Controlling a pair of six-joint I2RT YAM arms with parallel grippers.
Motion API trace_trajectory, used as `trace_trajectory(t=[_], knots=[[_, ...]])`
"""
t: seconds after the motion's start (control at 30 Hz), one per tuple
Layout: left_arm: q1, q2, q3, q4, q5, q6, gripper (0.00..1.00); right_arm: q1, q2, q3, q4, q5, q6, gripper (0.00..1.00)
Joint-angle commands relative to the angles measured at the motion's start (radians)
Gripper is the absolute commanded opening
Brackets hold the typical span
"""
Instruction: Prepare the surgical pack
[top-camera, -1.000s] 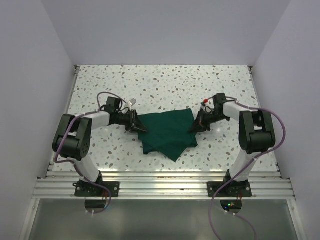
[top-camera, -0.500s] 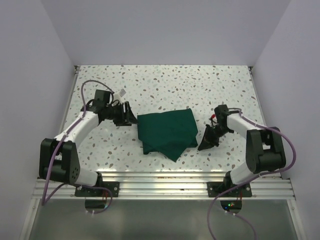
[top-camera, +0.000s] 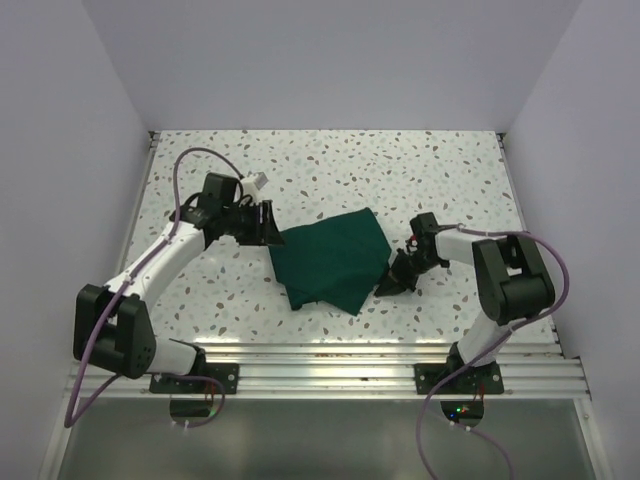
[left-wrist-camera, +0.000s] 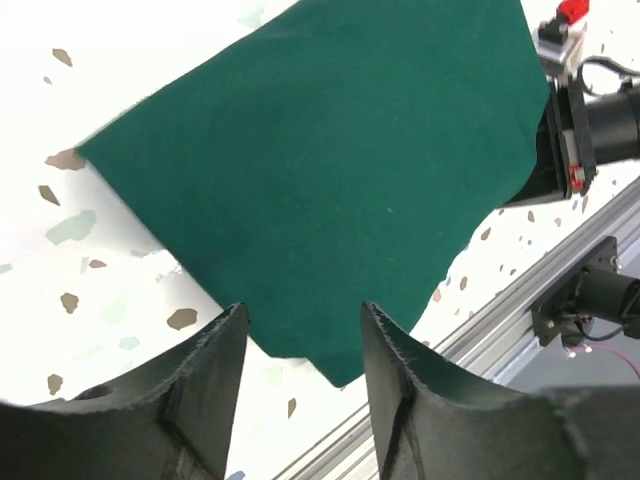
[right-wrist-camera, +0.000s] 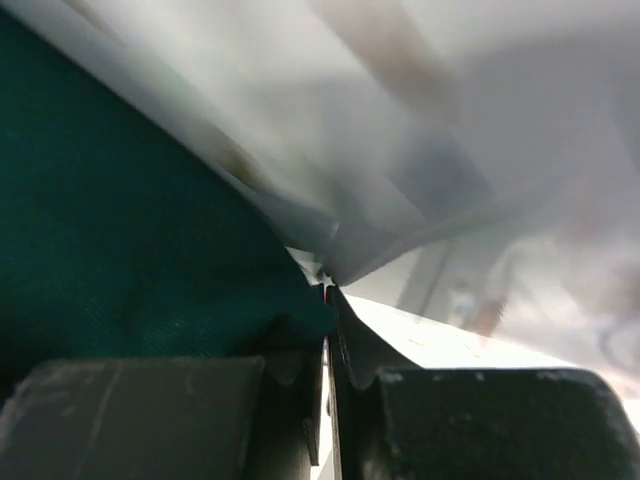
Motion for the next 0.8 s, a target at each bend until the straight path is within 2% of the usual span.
trace_trajectory(t=[0.0,0.17,0.33,0.4,0.43,0.47,0.57,0.6,0.77], knots=[[-0.021,-0.048,0.052,-0.015,-0.046,0.034,0.52,-0.002,0.110,0.133,0.098,-0.015,0.056,0.06],[-0.118,-0.032,0.101,-0.046,-0.130,0.046,0.59,0.001,0.261,0.429,0.050,-0.006,0.048,0.07],[-0.270,0.078,0.214,-0.088,-0.250,0.035,0.64,0.001,0.402,0.735,-0.124,-0.018,-0.028,0.10],[-0.320,0.139,0.256,-0.115,-0.308,0.032,0.66,-0.011,0.415,0.786,-0.235,0.044,-0.111,0.24],[-0.336,0.161,0.297,-0.122,-0.330,0.029,0.68,-0.017,0.405,0.796,-0.261,0.072,-0.139,0.32],[-0.349,0.182,0.319,-0.136,-0.351,0.026,0.69,-0.027,0.373,0.781,-0.284,0.098,-0.180,0.46],[-0.392,0.298,0.411,-0.187,-0.409,0.020,0.70,-0.100,0.269,0.652,-0.257,0.123,-0.229,0.60],[-0.412,0.323,0.432,-0.200,-0.428,0.017,0.70,-0.115,0.244,0.580,-0.246,0.118,-0.243,0.62],[-0.495,0.490,0.601,-0.300,-0.543,0.008,0.69,-0.168,0.128,0.446,-0.221,0.109,-0.318,0.64]])
